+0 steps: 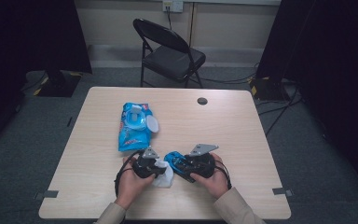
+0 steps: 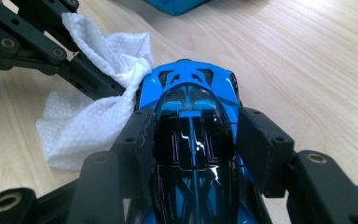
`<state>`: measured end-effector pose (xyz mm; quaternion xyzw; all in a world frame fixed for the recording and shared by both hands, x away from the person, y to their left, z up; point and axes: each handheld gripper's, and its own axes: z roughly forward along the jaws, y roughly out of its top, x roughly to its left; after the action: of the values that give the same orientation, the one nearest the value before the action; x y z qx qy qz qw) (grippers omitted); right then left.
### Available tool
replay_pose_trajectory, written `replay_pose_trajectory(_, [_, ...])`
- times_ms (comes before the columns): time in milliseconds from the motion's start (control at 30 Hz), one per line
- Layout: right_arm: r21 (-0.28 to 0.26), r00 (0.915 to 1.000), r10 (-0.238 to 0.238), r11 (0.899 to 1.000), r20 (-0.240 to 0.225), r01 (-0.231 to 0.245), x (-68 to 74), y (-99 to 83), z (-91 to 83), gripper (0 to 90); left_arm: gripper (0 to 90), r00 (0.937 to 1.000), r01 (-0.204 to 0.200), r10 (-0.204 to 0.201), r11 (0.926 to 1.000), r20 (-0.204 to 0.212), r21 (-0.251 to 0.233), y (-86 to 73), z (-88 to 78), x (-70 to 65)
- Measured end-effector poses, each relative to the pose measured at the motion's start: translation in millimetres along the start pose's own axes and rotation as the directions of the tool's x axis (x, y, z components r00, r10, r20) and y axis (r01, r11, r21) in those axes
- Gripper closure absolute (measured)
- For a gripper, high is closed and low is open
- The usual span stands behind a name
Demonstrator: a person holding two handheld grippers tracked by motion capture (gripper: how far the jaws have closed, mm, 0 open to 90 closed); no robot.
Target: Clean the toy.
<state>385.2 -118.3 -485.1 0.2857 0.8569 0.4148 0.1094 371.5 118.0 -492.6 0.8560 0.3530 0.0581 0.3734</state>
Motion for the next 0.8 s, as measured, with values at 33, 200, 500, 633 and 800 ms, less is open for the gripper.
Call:
replay_pose_trajectory(33, [0.000,1.0000,0.000,1.000,0.000,0.000,0.0,0.0,0.0,47.8,83.8,1.0000,0.000,0.000,1.0000,0.000,0.000,0.0,0.0,0.0])
replay_pose_trajectory(200, [0.000,1.0000,0.000,1.000,0.000,0.000,0.0,0.0,-0.1,47.8,83.8,0.9999,0.002,-0.002,1.0000,0.011,-0.006,-0.1,1.3,-2.9])
replay_pose_trajectory(500, [0.000,1.0000,0.000,1.000,0.000,0.000,0.0,-0.1,-0.1,47.8,83.9,0.9996,-0.008,0.008,1.0000,0.026,-0.004,0.7,3.9,-8.4])
replay_pose_trajectory(633, [-0.001,1.0000,0.000,1.000,0.000,0.000,-0.1,-0.2,-0.2,47.8,84.0,0.9990,-0.010,0.010,0.9999,0.044,-0.010,0.5,5.6,-11.7])
replay_pose_trajectory(800, [0.000,1.0000,0.001,1.000,0.000,-0.001,0.0,-0.1,-0.2,47.8,83.9,0.9992,-0.011,0.012,0.9999,0.039,-0.012,1.2,7.1,-14.9])
